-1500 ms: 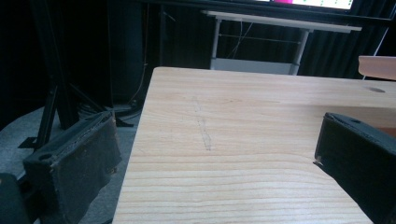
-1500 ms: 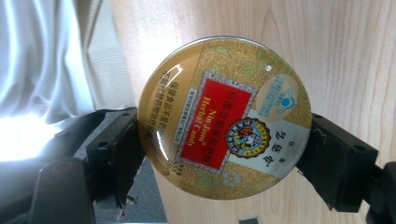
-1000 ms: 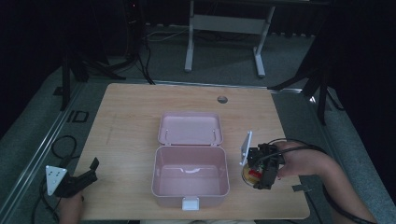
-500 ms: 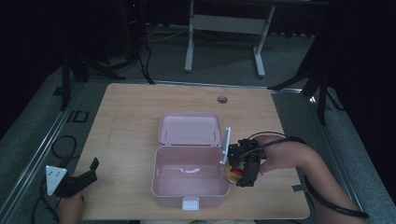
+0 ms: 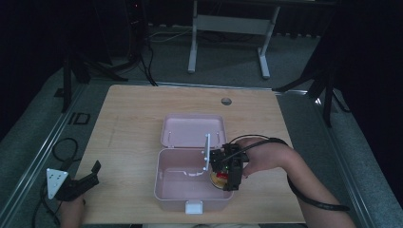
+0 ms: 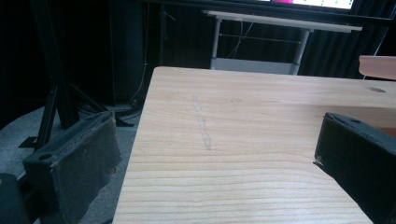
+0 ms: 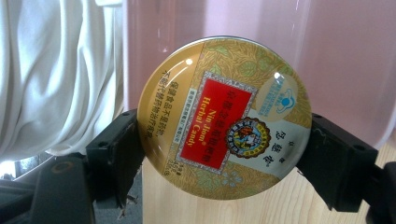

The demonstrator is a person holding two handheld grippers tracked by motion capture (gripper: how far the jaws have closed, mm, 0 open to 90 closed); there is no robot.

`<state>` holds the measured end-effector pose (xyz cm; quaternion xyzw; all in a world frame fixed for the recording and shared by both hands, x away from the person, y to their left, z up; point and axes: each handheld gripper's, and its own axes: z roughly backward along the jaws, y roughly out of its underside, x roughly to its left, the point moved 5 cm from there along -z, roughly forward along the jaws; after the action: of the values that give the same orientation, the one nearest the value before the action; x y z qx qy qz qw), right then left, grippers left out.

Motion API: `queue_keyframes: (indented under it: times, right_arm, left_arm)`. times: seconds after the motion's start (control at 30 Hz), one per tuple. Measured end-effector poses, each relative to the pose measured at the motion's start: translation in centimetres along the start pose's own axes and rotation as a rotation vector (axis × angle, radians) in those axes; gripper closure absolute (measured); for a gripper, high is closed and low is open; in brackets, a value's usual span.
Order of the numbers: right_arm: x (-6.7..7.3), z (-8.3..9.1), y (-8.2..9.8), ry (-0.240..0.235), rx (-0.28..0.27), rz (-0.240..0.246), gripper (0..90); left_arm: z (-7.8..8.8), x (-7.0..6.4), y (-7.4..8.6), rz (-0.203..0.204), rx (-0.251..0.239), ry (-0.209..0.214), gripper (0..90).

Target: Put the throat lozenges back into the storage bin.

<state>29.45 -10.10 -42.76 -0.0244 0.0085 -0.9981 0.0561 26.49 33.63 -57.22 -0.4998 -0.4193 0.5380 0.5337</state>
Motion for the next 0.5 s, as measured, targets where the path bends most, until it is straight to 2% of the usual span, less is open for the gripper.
queue_keyframes:
  times: [0.3, 0.5]
  right_arm:
    - [-0.6, -1.8, -0.9, -0.013, 0.004, 0.014, 20.0]
    - [-1.0, -3.1, -1.1, -0.033, 0.014, -0.008, 20.0]
  left_arm:
    - [0.0, 0.0, 0.0, 0.001, -0.001, 0.001, 0.4]
    - [0.0, 0.0, 0.0, 0.002, 0.000, 0.001, 0.4]
